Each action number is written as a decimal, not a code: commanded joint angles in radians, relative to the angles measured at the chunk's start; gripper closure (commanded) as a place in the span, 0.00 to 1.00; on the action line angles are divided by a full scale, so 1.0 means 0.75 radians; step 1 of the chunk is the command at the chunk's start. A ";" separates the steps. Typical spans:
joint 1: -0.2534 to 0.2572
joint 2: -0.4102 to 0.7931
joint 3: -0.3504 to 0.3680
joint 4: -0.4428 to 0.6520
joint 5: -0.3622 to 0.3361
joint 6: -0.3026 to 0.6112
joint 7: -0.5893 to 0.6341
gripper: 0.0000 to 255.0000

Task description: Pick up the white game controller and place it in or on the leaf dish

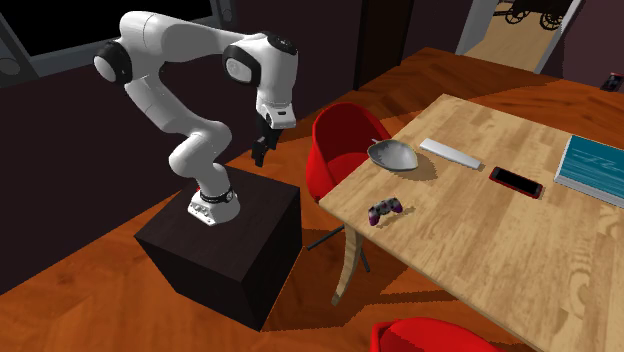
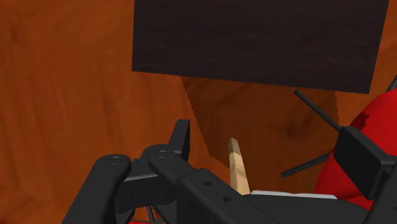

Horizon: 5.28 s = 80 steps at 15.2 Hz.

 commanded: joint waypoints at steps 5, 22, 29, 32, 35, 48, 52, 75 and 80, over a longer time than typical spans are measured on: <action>0.022 0.153 -0.106 0.059 -0.021 0.154 -0.197 0.00; 0.140 0.963 -0.388 0.680 0.301 0.463 -1.082 0.00; 0.101 1.333 -0.370 1.121 0.529 0.367 -1.393 0.00; 0.090 1.390 -0.355 1.182 0.560 0.360 -1.431 0.00; 0.100 1.389 -0.350 1.130 0.563 0.413 -1.435 0.00; 0.111 1.392 -0.344 1.074 0.568 0.473 -1.441 1.00; 0.112 1.391 -0.344 1.074 0.568 0.473 -1.441 1.00; 0.296 1.271 -0.315 0.837 0.211 0.799 -1.358 0.00; 0.297 1.272 -0.314 0.837 0.211 0.800 -1.357 1.00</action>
